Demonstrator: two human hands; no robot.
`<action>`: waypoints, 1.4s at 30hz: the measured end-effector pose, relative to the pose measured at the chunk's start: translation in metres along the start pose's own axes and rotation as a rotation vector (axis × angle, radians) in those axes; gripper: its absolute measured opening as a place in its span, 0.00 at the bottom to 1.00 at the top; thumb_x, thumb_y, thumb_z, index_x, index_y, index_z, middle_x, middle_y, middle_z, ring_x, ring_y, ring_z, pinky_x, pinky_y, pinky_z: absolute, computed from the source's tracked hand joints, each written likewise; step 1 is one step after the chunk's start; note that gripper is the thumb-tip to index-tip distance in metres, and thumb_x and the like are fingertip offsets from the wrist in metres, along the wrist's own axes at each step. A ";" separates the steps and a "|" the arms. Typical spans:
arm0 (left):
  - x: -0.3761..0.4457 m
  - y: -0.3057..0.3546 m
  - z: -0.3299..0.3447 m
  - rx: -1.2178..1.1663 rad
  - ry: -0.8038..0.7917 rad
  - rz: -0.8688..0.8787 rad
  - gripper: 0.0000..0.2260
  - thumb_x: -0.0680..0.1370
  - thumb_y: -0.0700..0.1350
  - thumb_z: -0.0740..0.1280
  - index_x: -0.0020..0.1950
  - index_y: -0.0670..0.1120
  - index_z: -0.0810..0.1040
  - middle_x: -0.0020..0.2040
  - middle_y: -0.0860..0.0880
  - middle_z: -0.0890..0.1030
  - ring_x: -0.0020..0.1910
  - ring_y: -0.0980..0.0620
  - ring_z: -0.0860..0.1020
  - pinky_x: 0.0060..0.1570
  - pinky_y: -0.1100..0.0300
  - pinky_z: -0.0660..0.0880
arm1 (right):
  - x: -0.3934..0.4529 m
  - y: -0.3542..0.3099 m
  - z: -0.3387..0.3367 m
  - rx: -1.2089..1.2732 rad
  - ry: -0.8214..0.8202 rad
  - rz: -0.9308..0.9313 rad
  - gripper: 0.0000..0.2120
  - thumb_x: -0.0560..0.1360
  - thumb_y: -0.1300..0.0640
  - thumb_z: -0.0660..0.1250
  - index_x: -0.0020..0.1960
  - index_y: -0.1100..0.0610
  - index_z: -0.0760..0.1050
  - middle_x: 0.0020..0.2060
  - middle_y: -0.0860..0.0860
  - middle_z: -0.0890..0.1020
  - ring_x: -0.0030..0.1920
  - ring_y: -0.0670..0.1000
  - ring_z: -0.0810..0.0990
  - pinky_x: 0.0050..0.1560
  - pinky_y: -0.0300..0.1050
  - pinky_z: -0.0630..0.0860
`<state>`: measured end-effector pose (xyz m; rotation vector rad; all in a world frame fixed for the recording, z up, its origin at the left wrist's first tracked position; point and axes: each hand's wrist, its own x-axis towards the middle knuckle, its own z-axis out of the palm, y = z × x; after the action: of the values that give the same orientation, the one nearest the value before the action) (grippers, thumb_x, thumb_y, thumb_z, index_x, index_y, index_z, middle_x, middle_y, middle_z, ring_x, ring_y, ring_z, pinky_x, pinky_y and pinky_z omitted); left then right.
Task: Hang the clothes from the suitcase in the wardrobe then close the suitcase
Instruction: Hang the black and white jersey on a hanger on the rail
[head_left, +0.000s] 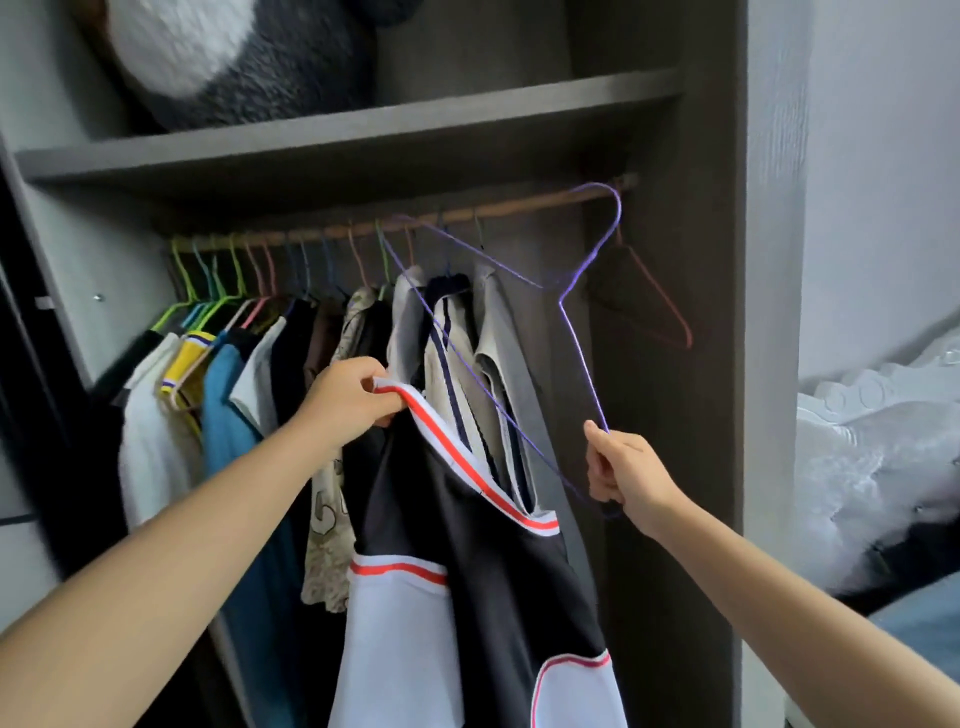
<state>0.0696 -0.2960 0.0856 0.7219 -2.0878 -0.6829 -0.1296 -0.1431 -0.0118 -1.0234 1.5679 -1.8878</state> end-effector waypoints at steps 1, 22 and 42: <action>-0.003 0.000 -0.005 0.008 0.007 -0.012 0.12 0.71 0.32 0.67 0.31 0.44 0.71 0.28 0.47 0.73 0.22 0.61 0.73 0.37 0.59 0.74 | -0.002 0.006 -0.002 -0.004 -0.048 0.004 0.27 0.80 0.56 0.56 0.22 0.58 0.62 0.17 0.48 0.62 0.19 0.47 0.58 0.28 0.40 0.55; -0.156 0.060 -0.044 0.286 -0.122 -0.124 0.10 0.64 0.35 0.70 0.32 0.45 0.71 0.32 0.47 0.72 0.35 0.51 0.68 0.36 0.58 0.65 | -0.087 -0.076 -0.060 -0.209 -0.414 -0.220 0.17 0.75 0.73 0.54 0.35 0.61 0.75 0.16 0.46 0.64 0.17 0.41 0.60 0.20 0.30 0.57; -0.265 0.158 0.013 0.930 -0.138 -0.008 0.06 0.79 0.48 0.59 0.49 0.48 0.63 0.38 0.53 0.68 0.39 0.50 0.69 0.37 0.58 0.65 | -0.187 -0.087 -0.009 0.092 -0.340 -0.086 0.13 0.74 0.66 0.55 0.33 0.56 0.58 0.18 0.49 0.63 0.24 0.48 0.59 0.25 0.35 0.55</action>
<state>0.1542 -0.0011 0.0502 1.1913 -2.5032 0.3081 -0.0149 0.0239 0.0265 -1.3092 1.2494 -1.7121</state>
